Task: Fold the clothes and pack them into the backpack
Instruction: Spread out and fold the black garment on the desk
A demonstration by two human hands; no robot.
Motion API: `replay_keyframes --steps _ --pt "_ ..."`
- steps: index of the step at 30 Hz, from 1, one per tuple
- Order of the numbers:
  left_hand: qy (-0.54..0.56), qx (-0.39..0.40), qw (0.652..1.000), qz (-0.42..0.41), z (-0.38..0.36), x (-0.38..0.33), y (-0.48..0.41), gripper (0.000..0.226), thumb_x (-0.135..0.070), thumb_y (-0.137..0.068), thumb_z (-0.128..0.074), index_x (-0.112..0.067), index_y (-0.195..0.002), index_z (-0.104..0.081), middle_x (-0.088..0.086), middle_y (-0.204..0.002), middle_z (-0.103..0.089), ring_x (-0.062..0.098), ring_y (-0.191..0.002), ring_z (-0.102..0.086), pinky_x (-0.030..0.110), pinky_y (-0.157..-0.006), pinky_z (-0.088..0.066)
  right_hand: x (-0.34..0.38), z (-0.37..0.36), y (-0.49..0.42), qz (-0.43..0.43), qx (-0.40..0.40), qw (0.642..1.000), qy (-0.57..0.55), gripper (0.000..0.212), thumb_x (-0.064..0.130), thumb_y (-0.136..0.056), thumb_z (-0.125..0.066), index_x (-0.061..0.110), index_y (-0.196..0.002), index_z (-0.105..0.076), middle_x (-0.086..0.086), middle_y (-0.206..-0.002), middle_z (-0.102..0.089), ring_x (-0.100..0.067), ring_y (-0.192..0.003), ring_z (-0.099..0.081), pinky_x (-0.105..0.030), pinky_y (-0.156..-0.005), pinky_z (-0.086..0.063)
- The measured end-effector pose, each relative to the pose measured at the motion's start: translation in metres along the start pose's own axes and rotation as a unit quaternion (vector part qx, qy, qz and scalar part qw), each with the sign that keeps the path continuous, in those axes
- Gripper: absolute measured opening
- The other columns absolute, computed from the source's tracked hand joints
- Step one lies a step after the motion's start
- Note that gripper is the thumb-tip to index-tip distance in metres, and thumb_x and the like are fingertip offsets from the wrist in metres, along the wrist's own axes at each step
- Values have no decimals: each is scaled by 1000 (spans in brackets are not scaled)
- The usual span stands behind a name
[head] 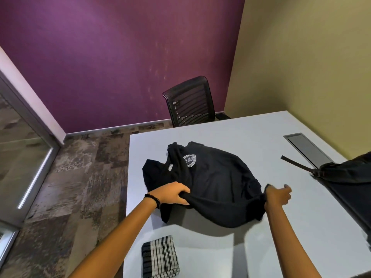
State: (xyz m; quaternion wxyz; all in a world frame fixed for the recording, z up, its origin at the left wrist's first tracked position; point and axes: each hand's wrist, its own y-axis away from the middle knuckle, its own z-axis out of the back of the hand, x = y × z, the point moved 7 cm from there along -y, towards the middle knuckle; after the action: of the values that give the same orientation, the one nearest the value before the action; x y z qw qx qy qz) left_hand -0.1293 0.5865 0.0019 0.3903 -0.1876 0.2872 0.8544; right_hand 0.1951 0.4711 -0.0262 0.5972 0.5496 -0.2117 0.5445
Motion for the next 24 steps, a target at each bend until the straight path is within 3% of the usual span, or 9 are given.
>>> replay_keyframes --steps 2,5,7,9,12,15,18,21,24 --pt "-25 -3 999 -39 -7 -26 -10 18 -26 -86 -63 -12 -78 -56 1 -72 -57 11 -65 -50 29 -64 -39 10 -14 13 85 48 992 85 52 -8 -83 -54 6 -132 -45 -19 -139 -39 -38 -123 -44 -42 -96 -41" --pt "-80 22 992 -91 -32 -65 -24 17 -25 -89 -58 -9 -96 -58 9 -97 -63 23 -88 -57 37 -77 -42 13 -54 52 132 268 949 105 23 10 -89 -52 19 -109 -58 -10 -118 -60 -28 -103 -61 -33 -73 -47" --pt "-106 27 987 -119 -50 -86 -30 25 -20 -91 -56 -7 -112 -57 11 -112 -60 27 -103 -54 38 -86 -41 4 -79 91 85 421 886 173 18 25 -95 -49 19 -110 -57 -8 -109 -66 -21 -90 -65 -30 -68 -48" --pt "-111 39 982 -148 -69 -104 -33 29 -14 -92 -55 -4 -119 -56 15 -116 -59 31 -107 -53 42 -90 -42 -8 -93 120 70 501 814 287 33 42 -95 -47 17 -114 -57 -6 -107 -65 -19 -85 -66 -30 -69 -49" --pt "-121 60 972 -193 -98 -122 -33 29 -11 -94 -49 2 -117 -58 21 -113 -60 36 -102 -55 48 -90 -42 -31 -110 134 136 515 717 449 47 51 -86 -57 13 -114 -60 -6 -105 -65 -18 -84 -65 -31 -74 -51" --pt "-107 61 978 -169 -112 -120 -29 27 -10 -95 -47 4 -113 -59 24 -106 -63 38 -92 -57 45 -83 -43 -54 -119 133 194 497 640 552 40 41 -80 -69 13 -106 -63 -4 -100 -65 -20 -88 -60 -31 -77 -51" --pt "-74 71 984 -145 -113 -109 -26 21 -7 -94 -49 9 -97 -61 28 -93 -63 34 -76 -50 41 -69 -39 -70 -118 127 204 469 627 589 21 14 -81 -66 13 -101 -63 -7 -98 -62 -21 -86 -52 -28 -69 -45" --pt "-5 81 983 -166 -111 -98 -19 32 -11 -92 -54 -4 -123 -57 16 -116 -62 27 -101 -55 35 -87 -41 -81 -118 118 202 461 638 583 40 3 -78 -61 11 -116 -63 -11 -114 -65 -25 -98 -62 -31 -76 -51" --pt "93 87 984 -125 -102 -67 -17 34 -16 -91 -59 -11 -125 -58 9 -120 -63 19 -108 -58 26 -94 -43 -89 -120 111 186 482 636 573 30 -2 -78 -62 4 -108 -68 -18 -98 -68 -28 -85 -66 -23 -55 -52"
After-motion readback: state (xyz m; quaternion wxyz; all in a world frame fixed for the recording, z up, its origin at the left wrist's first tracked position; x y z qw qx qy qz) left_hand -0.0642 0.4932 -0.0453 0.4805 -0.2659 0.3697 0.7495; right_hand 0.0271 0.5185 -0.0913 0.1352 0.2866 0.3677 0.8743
